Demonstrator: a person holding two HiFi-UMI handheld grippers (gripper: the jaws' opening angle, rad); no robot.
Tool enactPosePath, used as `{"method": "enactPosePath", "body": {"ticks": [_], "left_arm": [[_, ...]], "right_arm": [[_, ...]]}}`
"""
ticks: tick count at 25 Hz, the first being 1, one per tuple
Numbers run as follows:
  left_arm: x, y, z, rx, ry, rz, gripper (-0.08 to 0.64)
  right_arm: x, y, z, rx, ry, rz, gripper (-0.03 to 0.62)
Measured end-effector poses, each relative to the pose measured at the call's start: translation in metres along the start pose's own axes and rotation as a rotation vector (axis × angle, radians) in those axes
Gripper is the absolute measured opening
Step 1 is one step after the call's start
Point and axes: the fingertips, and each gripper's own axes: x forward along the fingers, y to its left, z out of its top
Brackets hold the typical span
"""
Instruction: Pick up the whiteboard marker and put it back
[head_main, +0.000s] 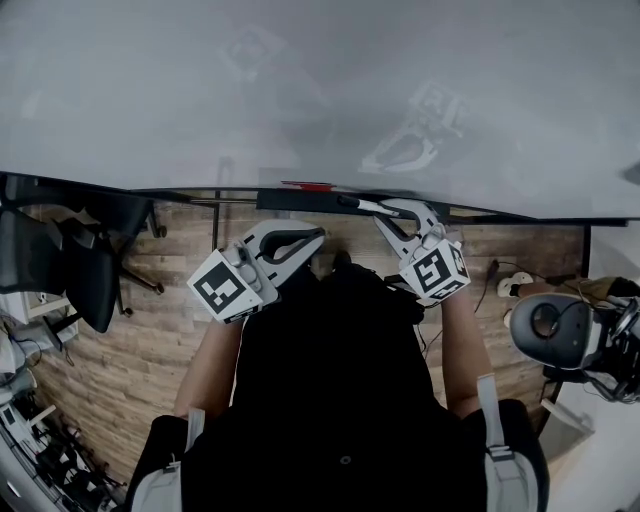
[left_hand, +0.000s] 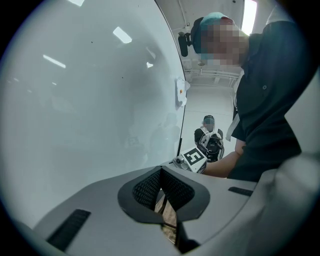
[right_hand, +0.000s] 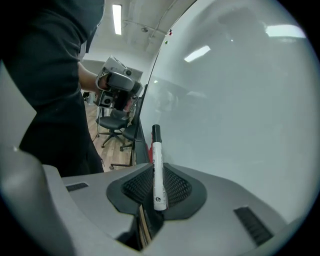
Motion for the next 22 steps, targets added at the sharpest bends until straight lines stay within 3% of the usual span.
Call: {"method": "enactPosePath", "body": {"ticks": [22], "left_arm": [[-0.013, 0.004, -0.007, -0.020, 0.002, 0.080, 0.012]], "right_arm": [[0.043, 0.021, -0.051, -0.063, 0.146, 0.117, 0.072]]}}
